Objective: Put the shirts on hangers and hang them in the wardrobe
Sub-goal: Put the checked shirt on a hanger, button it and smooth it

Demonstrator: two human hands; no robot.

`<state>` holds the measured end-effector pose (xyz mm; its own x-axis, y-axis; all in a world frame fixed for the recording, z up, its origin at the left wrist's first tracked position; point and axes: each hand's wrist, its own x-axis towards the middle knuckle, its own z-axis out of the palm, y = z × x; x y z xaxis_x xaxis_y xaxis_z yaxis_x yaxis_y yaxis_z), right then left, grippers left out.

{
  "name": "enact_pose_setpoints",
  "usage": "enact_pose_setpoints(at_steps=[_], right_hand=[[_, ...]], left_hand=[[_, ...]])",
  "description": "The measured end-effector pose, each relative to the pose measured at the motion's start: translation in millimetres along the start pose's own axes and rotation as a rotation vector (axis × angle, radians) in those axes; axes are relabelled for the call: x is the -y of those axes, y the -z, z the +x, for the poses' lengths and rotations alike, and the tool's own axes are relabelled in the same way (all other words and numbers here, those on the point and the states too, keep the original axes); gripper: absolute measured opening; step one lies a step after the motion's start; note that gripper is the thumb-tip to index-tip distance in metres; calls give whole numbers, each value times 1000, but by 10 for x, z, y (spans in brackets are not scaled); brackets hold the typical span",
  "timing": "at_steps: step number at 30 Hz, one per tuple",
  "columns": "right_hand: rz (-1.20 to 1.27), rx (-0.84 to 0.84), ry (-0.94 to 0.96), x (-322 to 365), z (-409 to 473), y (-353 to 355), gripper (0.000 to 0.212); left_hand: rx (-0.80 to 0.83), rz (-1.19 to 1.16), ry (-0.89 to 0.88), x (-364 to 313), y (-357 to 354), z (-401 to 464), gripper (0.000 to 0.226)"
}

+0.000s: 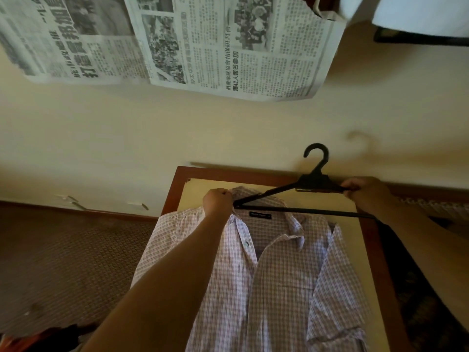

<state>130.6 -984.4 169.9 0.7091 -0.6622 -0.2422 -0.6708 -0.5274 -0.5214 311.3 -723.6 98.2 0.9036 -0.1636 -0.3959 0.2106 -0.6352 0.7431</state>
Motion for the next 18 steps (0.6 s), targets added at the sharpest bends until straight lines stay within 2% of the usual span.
enact_pose_setpoints(at_steps=[5,12,15,18], right_hand=[[-39,121,101,310,96,-500,16],[-41,263,97,638,201,-1209,16],[-78,223,109,690,226,-1381,17],[-189,33,141,646,115,-1394,23]], left_hand=[[11,-7,-2,-61,-78,-30,24],[47,-30,-45,-81,-173,-82,26],[39,25,-87,-78,-199,-96,25],[68,117,-111,-53,-214,-111,26]])
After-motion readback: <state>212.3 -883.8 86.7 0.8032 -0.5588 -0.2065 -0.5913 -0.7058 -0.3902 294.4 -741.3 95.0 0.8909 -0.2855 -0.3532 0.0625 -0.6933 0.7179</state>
